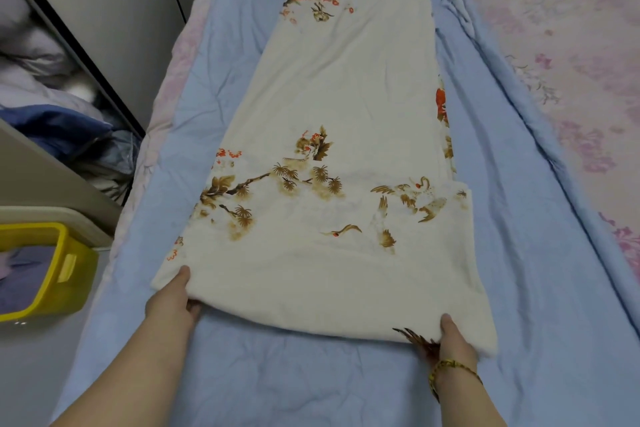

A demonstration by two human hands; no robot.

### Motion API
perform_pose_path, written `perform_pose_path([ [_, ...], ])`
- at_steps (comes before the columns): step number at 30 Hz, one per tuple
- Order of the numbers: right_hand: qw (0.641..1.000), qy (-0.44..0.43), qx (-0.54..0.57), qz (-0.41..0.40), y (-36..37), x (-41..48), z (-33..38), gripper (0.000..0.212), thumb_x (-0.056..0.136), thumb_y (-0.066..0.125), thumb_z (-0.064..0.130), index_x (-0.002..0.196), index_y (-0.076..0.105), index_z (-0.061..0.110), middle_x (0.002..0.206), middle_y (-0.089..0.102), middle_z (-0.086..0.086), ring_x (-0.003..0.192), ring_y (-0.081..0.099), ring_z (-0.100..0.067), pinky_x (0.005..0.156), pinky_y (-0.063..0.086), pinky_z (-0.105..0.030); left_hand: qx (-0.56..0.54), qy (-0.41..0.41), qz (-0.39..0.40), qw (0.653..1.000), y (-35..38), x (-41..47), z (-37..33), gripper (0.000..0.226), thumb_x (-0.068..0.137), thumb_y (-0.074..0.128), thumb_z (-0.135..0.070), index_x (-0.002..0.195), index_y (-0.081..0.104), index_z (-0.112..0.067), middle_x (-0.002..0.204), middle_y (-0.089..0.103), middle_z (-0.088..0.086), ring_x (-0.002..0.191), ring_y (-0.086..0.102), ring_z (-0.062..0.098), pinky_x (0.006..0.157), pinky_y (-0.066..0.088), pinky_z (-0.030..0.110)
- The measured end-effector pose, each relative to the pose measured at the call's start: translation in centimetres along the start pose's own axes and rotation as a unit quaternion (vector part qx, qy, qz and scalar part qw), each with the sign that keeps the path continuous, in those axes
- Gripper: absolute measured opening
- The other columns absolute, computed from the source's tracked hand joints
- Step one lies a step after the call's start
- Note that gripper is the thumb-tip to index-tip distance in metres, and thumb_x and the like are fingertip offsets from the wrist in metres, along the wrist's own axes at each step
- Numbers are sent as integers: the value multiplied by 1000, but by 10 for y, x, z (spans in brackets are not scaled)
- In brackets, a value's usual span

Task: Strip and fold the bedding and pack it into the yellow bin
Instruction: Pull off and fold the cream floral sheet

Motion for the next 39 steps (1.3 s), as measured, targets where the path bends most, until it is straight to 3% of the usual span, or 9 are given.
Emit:
perform_pose_path([
  [5, 995, -91, -28, 27, -18, -33, 28, 47, 93, 52, 19, 135, 41, 0, 132, 50, -16, 120, 49, -36, 102, 41, -46, -19, 87, 61, 994, -19, -38, -23, 44, 96, 48, -13, 138, 37, -6, 142, 43, 9, 130, 43, 25, 107, 36, 39],
  [8, 989, -133, -23, 65, -31, -72, 51, 33, 94, 51, 20, 124, 49, 6, 103, 59, -11, 80, 56, -27, 65, 52, -24, -43, 105, 98, 989, -40, -58, -33, 43, 96, 46, -14, 138, 38, -8, 141, 45, 8, 128, 45, 24, 106, 37, 40],
  [10, 984, -155, -12, 83, -48, -100, 66, 11, 94, 49, 18, 99, 54, 9, 76, 54, -5, 58, 43, -19, 36, 37, -12, -70, 115, 123, 983, -50, -79, -47, 30, 97, 45, -13, 127, 47, -13, 142, 44, 8, 128, 45, 23, 101, 41, 38],
  [13, 979, -183, 4, 92, -82, -143, 75, 8, 94, 50, 16, 95, 51, 8, 70, 50, -3, 56, 41, -17, 40, 36, -19, -93, 106, 158, 977, -72, -124, -58, 16, 97, 43, -14, 86, 48, -23, 141, 44, 8, 129, 44, 21, 67, 55, 23],
  [16, 976, -191, 39, 99, -121, -183, 69, 14, 93, 50, 14, 105, 46, 7, 76, 51, 0, 61, 44, -17, 49, 35, -26, -102, 96, 171, 975, -111, -158, -55, 18, 97, 43, -15, 82, 47, -24, 138, 47, 6, 124, 47, 20, 45, 51, 18],
  [23, 976, -184, 79, 92, -211, -228, 23, 7, 92, 50, 14, 98, 53, 12, 80, 60, 4, 73, 54, -17, 55, 43, -30, -97, 90, 232, 964, -195, -178, -28, 18, 97, 39, -17, 88, 53, -24, 62, 70, -16, 64, 65, 4, 47, 54, 16],
  [28, 970, -197, 118, 81, -214, -246, 9, 17, 94, 47, 12, 77, 49, 18, 48, 62, 12, 35, 54, 2, 34, 38, -9, -98, 88, 219, 967, -201, -174, -32, 15, 97, 43, -17, 87, 53, -23, 64, 69, -18, 71, 63, 6, 48, 54, 17],
  [35, 970, -199, 104, 87, -163, -226, 48, 21, 95, 46, 13, 74, 46, 15, 70, 48, -2, 40, 51, -6, 33, 34, -10, -76, 107, 197, 972, -148, -156, -54, 15, 97, 44, -15, 83, 50, -19, 75, 65, 0, 77, 55, 10, 48, 54, 17],
  [39, 980, -181, 57, 67, -127, -189, 73, 24, 93, 51, 22, 71, 47, 13, 43, 54, -1, 26, 44, -2, 35, 41, -12, -55, 115, 190, 973, -90, -148, -69, 16, 97, 45, -15, 82, 48, -20, 100, 56, 2, 76, 53, 9, 84, 48, 28],
])
Point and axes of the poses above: each hand's wrist, its own x-axis towards the middle knuckle, its own y-axis out of the palm, z = x × y, the point moved 10 cm from there along x, towards the middle knuckle
